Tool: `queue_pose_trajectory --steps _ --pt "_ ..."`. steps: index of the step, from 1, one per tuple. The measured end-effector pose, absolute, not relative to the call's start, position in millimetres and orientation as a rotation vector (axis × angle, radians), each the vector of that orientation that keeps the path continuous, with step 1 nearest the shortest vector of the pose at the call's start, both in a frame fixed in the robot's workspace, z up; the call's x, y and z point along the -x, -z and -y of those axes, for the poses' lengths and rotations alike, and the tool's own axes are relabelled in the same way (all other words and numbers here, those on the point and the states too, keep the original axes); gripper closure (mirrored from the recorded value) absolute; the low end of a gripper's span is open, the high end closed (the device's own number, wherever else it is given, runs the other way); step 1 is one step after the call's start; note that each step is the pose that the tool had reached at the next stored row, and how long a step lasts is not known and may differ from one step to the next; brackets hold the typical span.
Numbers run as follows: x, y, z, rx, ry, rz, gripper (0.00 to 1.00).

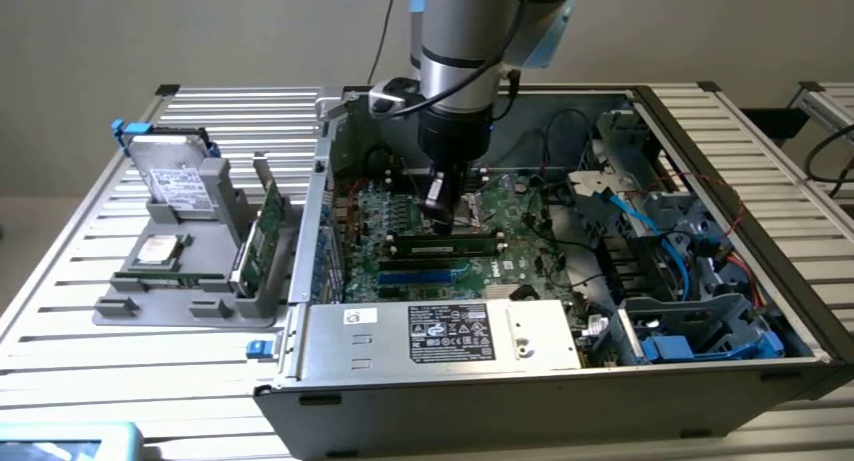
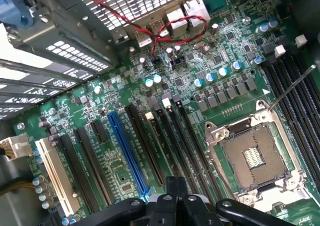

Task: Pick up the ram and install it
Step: 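Press down the ram until it locks into place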

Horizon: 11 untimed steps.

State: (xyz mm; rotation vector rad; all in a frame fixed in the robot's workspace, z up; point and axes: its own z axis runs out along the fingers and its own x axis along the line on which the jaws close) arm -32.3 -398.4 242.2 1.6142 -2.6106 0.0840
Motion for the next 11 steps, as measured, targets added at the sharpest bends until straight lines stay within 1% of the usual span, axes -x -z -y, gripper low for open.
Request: queue_pose_trajectory --steps 11 --pt "32.3 -242.2 398.4 -1.395 -0.075 2.73 0.89"
